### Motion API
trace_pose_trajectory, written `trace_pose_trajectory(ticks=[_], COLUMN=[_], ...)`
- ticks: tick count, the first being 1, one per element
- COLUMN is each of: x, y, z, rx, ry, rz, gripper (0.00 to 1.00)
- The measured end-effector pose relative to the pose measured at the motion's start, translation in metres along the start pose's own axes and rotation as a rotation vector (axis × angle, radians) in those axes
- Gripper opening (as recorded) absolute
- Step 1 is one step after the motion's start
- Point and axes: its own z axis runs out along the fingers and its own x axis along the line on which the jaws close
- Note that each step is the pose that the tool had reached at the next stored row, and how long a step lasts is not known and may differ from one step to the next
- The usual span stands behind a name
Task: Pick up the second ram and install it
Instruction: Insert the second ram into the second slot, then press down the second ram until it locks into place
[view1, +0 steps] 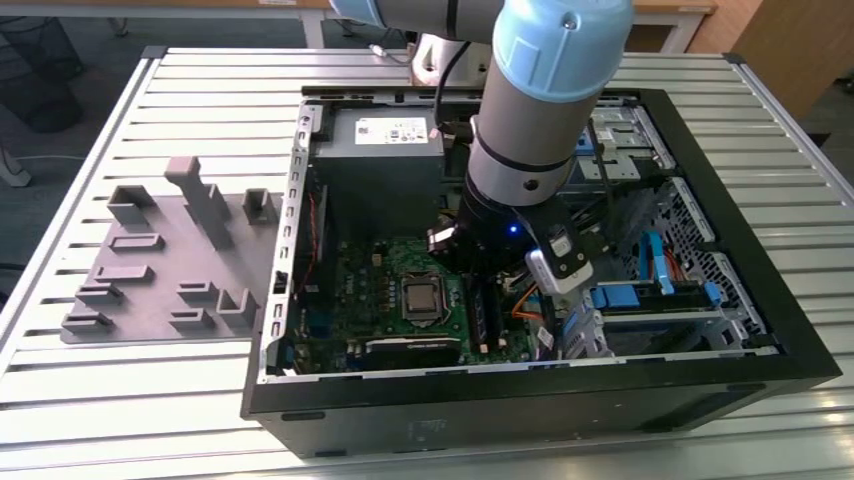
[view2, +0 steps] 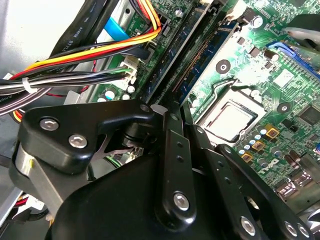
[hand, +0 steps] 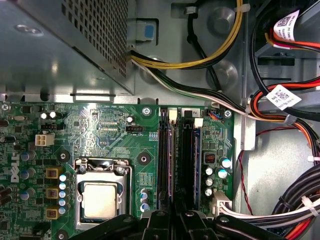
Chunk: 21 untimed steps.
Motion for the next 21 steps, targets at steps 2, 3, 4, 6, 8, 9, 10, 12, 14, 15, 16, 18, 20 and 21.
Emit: trace_pose_trajectory(ticks=[2, 3, 4, 6, 8, 9, 10, 12, 14, 15, 16, 18, 20, 21], x=[0.0, 0.0, 0.0, 0.0, 0.0, 0.0, 0.0, 0.0, 0.0002, 0.0002, 0.0002, 0.0002, 0.0001, 0.0001], y=[0.0, 0.0, 0.0, 0.0, 0.0, 0.0, 0.0, 0.0002, 0.0001, 0.0001, 0.0001, 0.0001, 0.0, 0.0], z=[0.0, 0.0, 0.0, 0.0001, 0.0001, 0.0001, 0.0, -0.0019, -0.005, -0.0053, -0.0052, -0.0053, -0.0047, -0.0044], rx=[0.0001, 0.0, 0.0, 0.0001, 0.0, 0.0, -0.0002, -0.0008, 0.0, -0.0002, -0.0004, -0.0002, 0.0005, 0.0009], ry=[0.0, 0.0, 0.0, 0.0, 0.0, 0.0, -0.0001, -0.0003, 0.0, -0.0001, -0.0002, -0.0001, -0.0001, -0.0001], rz=[0.0, 0.0, 0.0, 0.0, 0.0, 0.0, 0.0, 0.0, 0.0, 0.0, 0.001, 0.003, 0.009, 0.015], gripper=[0.14, 0.14, 0.14, 0.14, 0.14, 0.14, 0.14, 0.14, 0.14, 0.14, 0.14, 0.14, 0.14, 0.14])
